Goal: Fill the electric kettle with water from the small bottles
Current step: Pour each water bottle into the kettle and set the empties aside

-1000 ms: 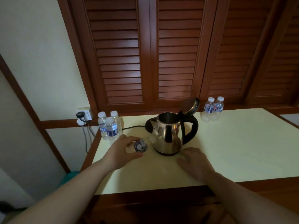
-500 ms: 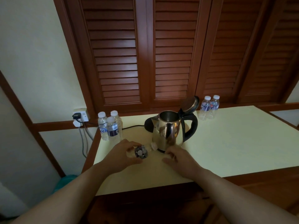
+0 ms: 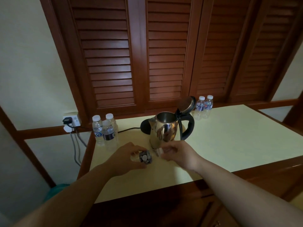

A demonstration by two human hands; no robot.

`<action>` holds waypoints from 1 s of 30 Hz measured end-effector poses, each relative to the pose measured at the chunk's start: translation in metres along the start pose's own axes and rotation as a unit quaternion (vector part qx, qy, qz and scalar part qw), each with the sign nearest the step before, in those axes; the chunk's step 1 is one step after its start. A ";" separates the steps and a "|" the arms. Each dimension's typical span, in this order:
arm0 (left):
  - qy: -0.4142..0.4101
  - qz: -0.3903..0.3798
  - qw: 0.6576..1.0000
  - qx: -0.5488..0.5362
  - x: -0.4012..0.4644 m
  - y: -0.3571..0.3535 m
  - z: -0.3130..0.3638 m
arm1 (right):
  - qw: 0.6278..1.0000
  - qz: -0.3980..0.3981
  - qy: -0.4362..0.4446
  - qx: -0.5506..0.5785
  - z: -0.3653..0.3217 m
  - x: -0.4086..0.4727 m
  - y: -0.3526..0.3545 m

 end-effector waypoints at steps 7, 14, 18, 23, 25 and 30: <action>-0.022 -0.017 1.000 0.002 0.003 0.005 0.014 | 0.999 -0.032 0.023 0.005 -0.011 -0.005 0.009; -0.023 0.006 1.000 0.009 0.010 0.006 0.030 | 0.997 -0.042 -0.035 -0.062 -0.007 -0.007 0.016; -0.014 0.004 1.000 0.007 0.012 0.001 0.033 | 0.998 -0.062 -0.005 -0.019 -0.005 -0.006 0.027; -0.008 0.020 1.000 0.004 0.017 -0.008 0.055 | 0.991 -0.087 0.041 -0.094 -0.001 -0.008 0.042; -0.013 0.038 0.999 -0.006 0.021 -0.012 0.067 | 0.993 -0.064 0.035 -0.095 0.006 -0.006 0.053; 0.005 0.083 0.996 -0.018 0.032 -0.025 0.099 | 0.993 -0.085 0.062 -0.058 0.023 -0.002 0.091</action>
Point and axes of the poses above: each hand's wrist, its own x-axis towards the middle knuckle, its own y-axis out of the back of the hand, z = x × y, the point moved 6 cm from there along x, towards the middle knuckle, and after that the axes turned 3 degrees about -z, right-handed, at the moved point
